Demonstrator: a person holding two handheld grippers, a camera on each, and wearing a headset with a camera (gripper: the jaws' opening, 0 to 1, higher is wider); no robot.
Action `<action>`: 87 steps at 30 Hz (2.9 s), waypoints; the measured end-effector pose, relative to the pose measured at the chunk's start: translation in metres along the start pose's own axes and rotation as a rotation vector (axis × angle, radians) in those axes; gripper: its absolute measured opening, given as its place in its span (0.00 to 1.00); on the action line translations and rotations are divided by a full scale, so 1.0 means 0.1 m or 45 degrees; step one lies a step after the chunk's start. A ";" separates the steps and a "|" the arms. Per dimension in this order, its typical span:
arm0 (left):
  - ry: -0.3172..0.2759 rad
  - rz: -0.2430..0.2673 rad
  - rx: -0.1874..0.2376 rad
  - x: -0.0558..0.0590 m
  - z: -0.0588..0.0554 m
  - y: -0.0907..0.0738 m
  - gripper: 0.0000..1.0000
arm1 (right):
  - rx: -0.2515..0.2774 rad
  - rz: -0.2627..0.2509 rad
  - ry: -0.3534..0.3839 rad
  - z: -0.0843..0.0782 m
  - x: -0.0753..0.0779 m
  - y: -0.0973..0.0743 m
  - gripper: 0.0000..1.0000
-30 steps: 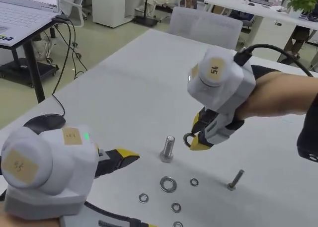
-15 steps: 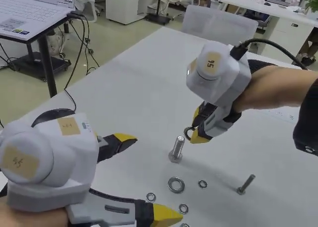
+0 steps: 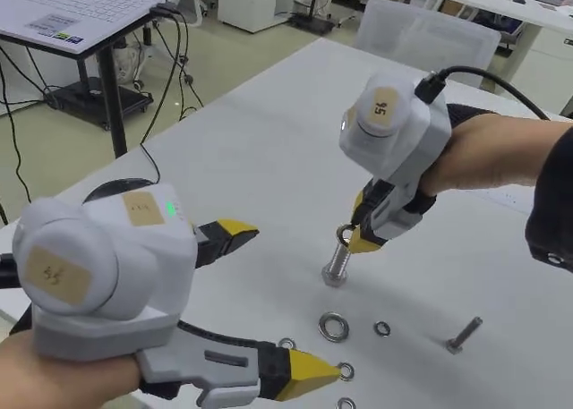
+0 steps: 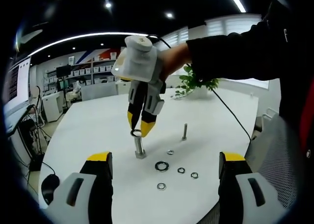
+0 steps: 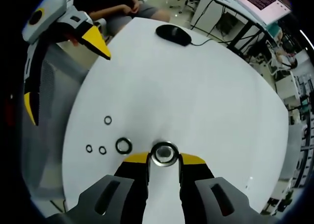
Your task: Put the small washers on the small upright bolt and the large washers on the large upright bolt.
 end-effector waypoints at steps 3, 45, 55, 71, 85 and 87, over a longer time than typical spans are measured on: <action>0.012 -0.002 -0.008 0.00 -0.01 0.01 0.89 | -0.008 0.016 -0.008 0.00 0.00 0.04 0.23; 0.006 -0.006 -0.014 0.01 0.00 0.02 0.88 | -0.094 0.106 0.023 -0.11 -0.04 0.50 0.23; 0.004 -0.008 -0.017 0.03 -0.01 0.01 0.88 | -0.093 0.115 0.052 -0.15 -0.06 0.59 0.23; 0.007 -0.006 -0.019 0.04 0.00 0.01 0.87 | -0.081 0.093 0.068 -0.17 -0.02 0.53 0.30; 0.015 -0.013 -0.024 0.04 0.00 0.02 0.87 | -0.071 0.071 0.141 -0.39 -0.12 0.39 0.31; 0.010 -0.016 -0.021 0.04 0.00 0.02 0.87 | -0.071 0.073 0.153 -0.43 -0.15 0.38 0.31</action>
Point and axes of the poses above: the centre of the closed fingertips' face, and the gripper's own axes: y roughly forward along the fingers, x roughly to its right, z roughly out of its top, the point moved 6 cm from there along -y, roughly backward along the fingers, and after that the axes turned 1 degree about y, right-handed, at the moved point
